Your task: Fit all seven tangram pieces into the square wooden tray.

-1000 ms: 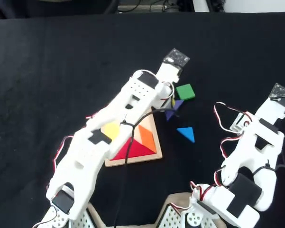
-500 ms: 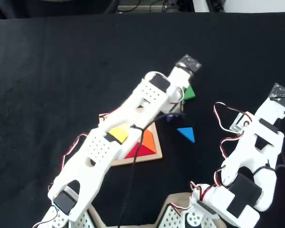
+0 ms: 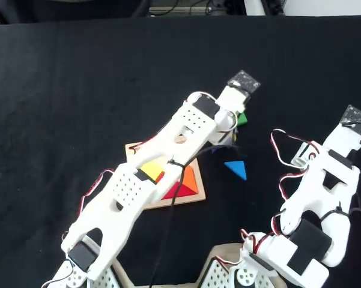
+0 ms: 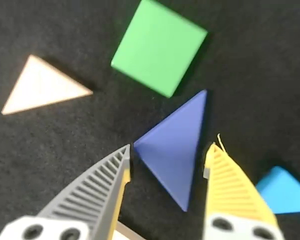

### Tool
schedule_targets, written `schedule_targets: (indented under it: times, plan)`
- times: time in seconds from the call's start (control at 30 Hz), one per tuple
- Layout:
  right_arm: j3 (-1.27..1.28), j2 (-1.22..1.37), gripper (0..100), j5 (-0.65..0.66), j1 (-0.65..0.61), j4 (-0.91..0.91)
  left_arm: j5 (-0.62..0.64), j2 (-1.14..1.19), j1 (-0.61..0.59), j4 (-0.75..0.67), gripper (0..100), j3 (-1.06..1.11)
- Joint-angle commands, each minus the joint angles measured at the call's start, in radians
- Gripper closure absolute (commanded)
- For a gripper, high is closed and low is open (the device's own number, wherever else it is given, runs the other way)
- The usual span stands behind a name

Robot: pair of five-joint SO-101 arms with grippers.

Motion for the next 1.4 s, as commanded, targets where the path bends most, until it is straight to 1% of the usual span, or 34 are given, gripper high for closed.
schedule_targets:
  times: [0.0,0.1,0.23,0.4,0.6,0.67,0.83,0.9,0.97,1.1,1.23,1.37]
  plan:
    - [-0.002,-0.002,98.7,0.011,-0.011,-0.014,0.002,-0.012,-0.008,0.083,75,-0.193]
    - [-0.002,-0.002,98.7,0.011,-0.012,-0.014,-0.003,0.002,-0.015,0.135,75,-0.298]
    - [-0.002,-0.002,98.7,0.011,-0.011,-0.014,-0.008,0.075,-0.024,0.101,75,-0.311]
    - [-0.002,-0.002,98.7,0.011,-0.012,-0.012,-0.008,0.146,-0.027,0.107,75,-0.311]
    - [-0.002,-0.002,98.7,0.011,-0.014,-0.014,-0.043,0.149,-0.044,0.112,75,-0.311]
    - [-0.002,-0.002,98.7,0.011,-0.014,-0.014,-0.043,0.147,-0.042,0.135,75,-0.317]
    - [-0.002,-0.002,98.7,0.011,-0.014,-0.014,-0.041,0.132,-0.031,0.275,75,-0.527]
    - [-0.002,-0.002,98.7,0.011,-0.014,-0.014,-0.043,0.133,-0.036,0.298,75,-0.601]
    - [-0.001,-0.002,98.7,0.011,-0.015,-0.014,-0.049,0.143,-0.051,0.285,75,-0.638]
    - [0.007,-0.002,98.7,0.011,-0.015,-0.018,-0.049,0.238,-0.061,0.21,75,-0.636]
    - [0.007,-0.002,98.7,0.011,-0.015,-0.018,-0.049,0.339,-0.041,0.184,75,-0.648]
    - [0.007,-0.002,98.7,0.011,-0.015,-0.018,-0.051,0.37,-0.039,0.187,75,-0.694]
